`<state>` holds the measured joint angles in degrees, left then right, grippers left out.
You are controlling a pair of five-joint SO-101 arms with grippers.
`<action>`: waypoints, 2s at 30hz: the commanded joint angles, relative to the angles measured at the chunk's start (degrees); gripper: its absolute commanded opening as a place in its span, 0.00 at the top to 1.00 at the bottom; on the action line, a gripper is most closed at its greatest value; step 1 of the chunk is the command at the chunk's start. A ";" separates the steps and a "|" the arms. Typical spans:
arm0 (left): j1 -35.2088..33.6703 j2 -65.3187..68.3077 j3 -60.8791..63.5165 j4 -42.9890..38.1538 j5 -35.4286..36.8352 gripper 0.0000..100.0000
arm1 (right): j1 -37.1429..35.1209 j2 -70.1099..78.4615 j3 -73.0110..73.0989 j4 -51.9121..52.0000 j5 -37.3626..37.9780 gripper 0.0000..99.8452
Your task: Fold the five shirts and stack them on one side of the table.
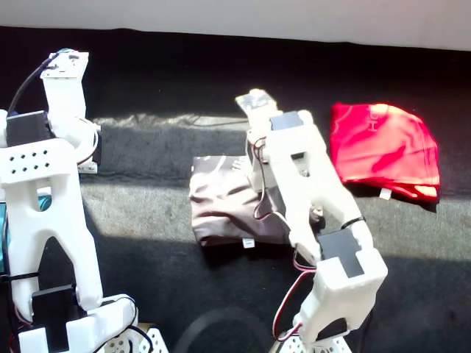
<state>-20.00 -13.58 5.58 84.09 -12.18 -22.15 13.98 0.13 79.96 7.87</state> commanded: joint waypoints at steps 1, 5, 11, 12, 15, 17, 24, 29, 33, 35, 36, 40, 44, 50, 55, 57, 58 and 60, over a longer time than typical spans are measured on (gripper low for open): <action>-0.57 -1.27 -1.01 -0.79 -0.44 0.99 | 1.45 -1.19 -2.15 0.48 -0.18 0.87; -0.57 -1.19 -1.01 -0.79 -0.44 0.99 | 1.36 -1.10 -2.07 0.13 -0.18 0.87; -0.57 -1.19 -1.01 -0.79 -0.44 0.99 | 1.36 -0.48 -1.19 -1.36 -0.18 0.90; -0.57 -1.19 -1.01 -0.79 -0.44 0.99 | 1.36 0.04 -1.10 -1.45 -0.18 0.93; -0.57 -1.19 -1.01 -0.79 -0.44 0.99 | 1.63 0.75 -0.04 -1.45 -0.18 0.99; -0.57 -1.19 -0.92 -0.79 -0.44 0.99 | 1.98 -0.04 0.13 -1.45 -0.18 0.99; -0.57 -1.19 -0.84 -0.79 -0.44 0.99 | 3.12 -9.71 0.48 2.68 -0.18 0.99; -0.57 -1.45 -0.92 -0.79 -0.44 0.99 | 3.12 -10.24 3.38 2.42 -0.18 0.98; -0.57 -1.54 -1.01 -0.79 -0.44 0.99 | 2.86 -6.90 6.64 -0.75 -0.18 0.85; -0.57 -1.54 -1.01 -0.79 -0.44 0.99 | 2.77 -4.88 7.08 -1.98 -0.18 0.81; -0.57 -1.54 -1.01 -0.79 -0.44 0.99 | 2.77 -4.00 7.08 -2.59 -0.18 0.81; -0.57 -1.19 -1.01 -0.79 -0.44 0.99 | 2.77 -1.98 6.99 -5.67 -0.18 0.81; -0.57 -1.19 -0.92 -0.79 -0.44 0.99 | 1.19 -1.89 5.67 -4.79 -0.44 0.81; -0.57 -1.19 -0.84 -1.49 -0.44 0.99 | 0.04 -1.89 -0.57 0.92 -0.53 0.83; -0.57 -1.19 -0.57 -2.02 -0.44 0.99 | 0.04 -1.45 -0.84 -1.71 -0.53 0.83; -0.57 -1.19 -0.57 -2.02 -0.44 0.99 | 0.04 -1.36 -0.40 -3.21 -0.53 0.83; -0.57 -1.19 -0.57 -2.02 -0.44 0.99 | -0.04 -1.45 0.04 -4.26 -0.53 0.83; -0.57 -1.19 -0.57 -2.02 -0.44 0.99 | -0.57 -1.36 0.13 -5.67 -0.53 0.83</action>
<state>-20.00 -13.58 5.58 82.86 -12.18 -21.63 12.75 1.27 76.09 7.87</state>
